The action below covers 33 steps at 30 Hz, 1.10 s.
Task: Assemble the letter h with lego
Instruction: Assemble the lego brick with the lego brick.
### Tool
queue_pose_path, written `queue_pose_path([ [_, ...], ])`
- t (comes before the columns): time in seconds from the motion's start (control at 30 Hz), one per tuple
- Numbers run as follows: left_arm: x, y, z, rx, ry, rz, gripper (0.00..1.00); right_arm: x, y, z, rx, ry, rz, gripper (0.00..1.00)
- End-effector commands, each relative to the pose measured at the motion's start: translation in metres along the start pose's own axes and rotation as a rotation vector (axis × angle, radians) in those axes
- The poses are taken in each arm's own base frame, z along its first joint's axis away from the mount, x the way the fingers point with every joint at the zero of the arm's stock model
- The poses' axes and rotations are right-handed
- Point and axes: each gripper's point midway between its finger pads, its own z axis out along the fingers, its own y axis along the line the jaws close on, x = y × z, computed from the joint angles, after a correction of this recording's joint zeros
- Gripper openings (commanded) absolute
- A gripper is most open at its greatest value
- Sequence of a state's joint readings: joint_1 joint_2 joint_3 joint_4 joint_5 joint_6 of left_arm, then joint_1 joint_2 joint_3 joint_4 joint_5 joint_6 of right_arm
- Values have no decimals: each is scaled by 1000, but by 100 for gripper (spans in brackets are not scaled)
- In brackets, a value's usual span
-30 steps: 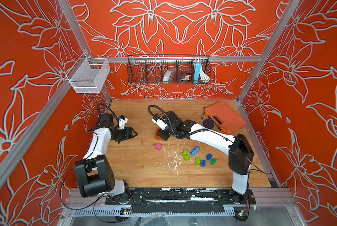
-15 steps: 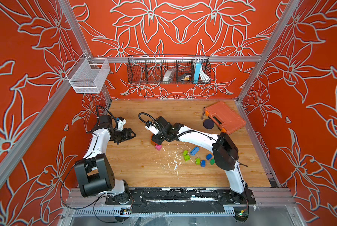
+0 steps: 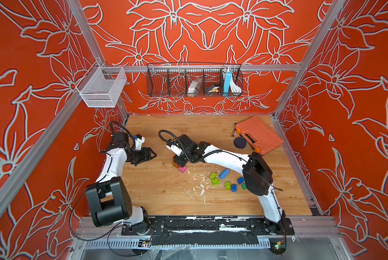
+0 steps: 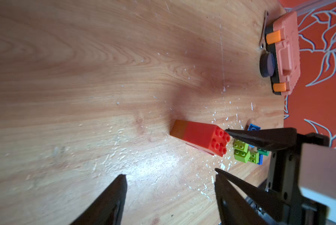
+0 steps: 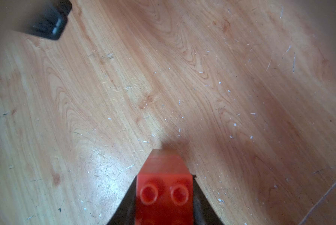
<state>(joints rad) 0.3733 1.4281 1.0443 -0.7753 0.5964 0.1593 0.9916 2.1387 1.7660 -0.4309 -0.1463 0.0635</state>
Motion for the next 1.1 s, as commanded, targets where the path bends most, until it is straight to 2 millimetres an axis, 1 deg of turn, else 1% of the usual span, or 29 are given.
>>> queue_pose_path([
  [0.0, 3, 0, -1, 3, -2, 2, 72, -4, 4, 11, 11, -1, -19, 35],
  [0.2, 4, -1, -1, 8, -1, 2, 72, 5, 6, 21, 12, 42, -30, 38],
  [0.27, 4, -1, -1, 10, -2, 2, 72, 6, 7, 23, 10, 51, -30, 40],
  [0.33, 4, -1, 0, 11, 0, 0, 72, 7, 8, 23, 7, 54, -31, 46],
  [0.5, 4, -2, -1, 16, 1, 1, 72, 3, 11, 17, 0, 43, -35, 56],
  [0.63, 5, -2, 0, 20, 3, 0, 72, -2, 14, 8, -14, 30, -36, 63],
  [0.8, 5, -4, 1, 30, 5, 1, 72, -6, 15, -9, -13, 28, -35, 63],
  [0.93, 2, -7, 0, 49, 1, -6, 72, 3, 15, -14, -17, 51, -38, 63],
  [1.07, -2, -21, -1, 118, -5, -22, 72, 11, 15, -17, -17, 61, -33, 60],
])
